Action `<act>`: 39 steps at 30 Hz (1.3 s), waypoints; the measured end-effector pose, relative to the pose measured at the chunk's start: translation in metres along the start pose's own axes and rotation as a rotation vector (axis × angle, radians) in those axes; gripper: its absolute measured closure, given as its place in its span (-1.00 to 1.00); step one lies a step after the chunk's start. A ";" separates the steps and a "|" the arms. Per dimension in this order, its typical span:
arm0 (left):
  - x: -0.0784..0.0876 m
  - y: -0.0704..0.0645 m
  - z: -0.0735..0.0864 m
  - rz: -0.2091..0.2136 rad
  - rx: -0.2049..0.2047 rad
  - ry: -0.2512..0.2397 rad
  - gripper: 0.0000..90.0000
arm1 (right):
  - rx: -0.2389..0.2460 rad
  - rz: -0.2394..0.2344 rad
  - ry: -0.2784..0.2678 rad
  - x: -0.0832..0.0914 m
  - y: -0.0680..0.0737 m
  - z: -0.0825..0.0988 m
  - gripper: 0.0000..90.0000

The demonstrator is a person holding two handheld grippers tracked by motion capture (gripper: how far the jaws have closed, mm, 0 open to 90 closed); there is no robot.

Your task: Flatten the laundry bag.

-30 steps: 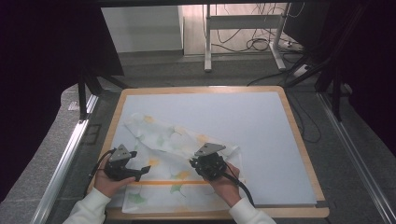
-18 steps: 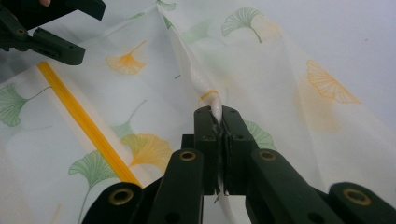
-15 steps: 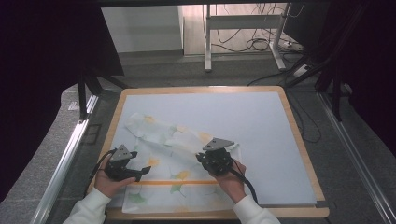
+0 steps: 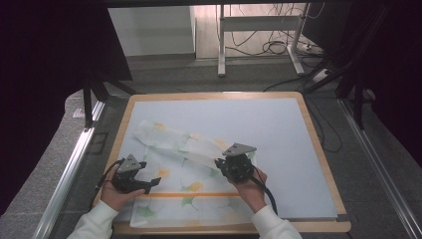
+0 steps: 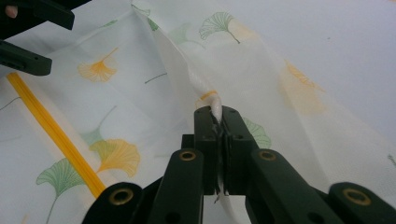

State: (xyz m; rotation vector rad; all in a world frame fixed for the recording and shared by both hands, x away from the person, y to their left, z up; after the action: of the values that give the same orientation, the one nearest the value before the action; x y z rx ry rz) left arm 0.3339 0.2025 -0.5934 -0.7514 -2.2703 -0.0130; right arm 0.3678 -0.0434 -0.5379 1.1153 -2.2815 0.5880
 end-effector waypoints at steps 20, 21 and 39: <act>-0.001 -0.001 0.001 0.000 0.000 0.005 -0.64 | -0.024 0.030 -0.011 0.002 -0.019 -0.002 0.90; -0.002 -0.001 0.001 0.000 -0.001 0.005 -0.64 | -0.025 0.031 -0.012 0.002 -0.019 -0.002 0.90; -0.003 -0.001 0.001 0.001 -0.005 0.012 -0.64 | -0.074 0.060 -0.031 0.001 -0.047 -0.005 0.90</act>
State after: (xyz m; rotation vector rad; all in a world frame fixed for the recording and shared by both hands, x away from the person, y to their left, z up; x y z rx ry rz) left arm 0.3341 0.2007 -0.5960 -0.7531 -2.2598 -0.0226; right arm 0.4068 -0.0676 -0.5266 1.0302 -2.3506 0.5086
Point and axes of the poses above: each handheld gripper's, and its own axes: x roughly backward along the jaws, z roughly out of its underside, y roughly to its left, the point moved 10 cm from there along -x, roughly forward along the jaws, and after that the axes turned 13 degrees about x, right-handed, at the moved point
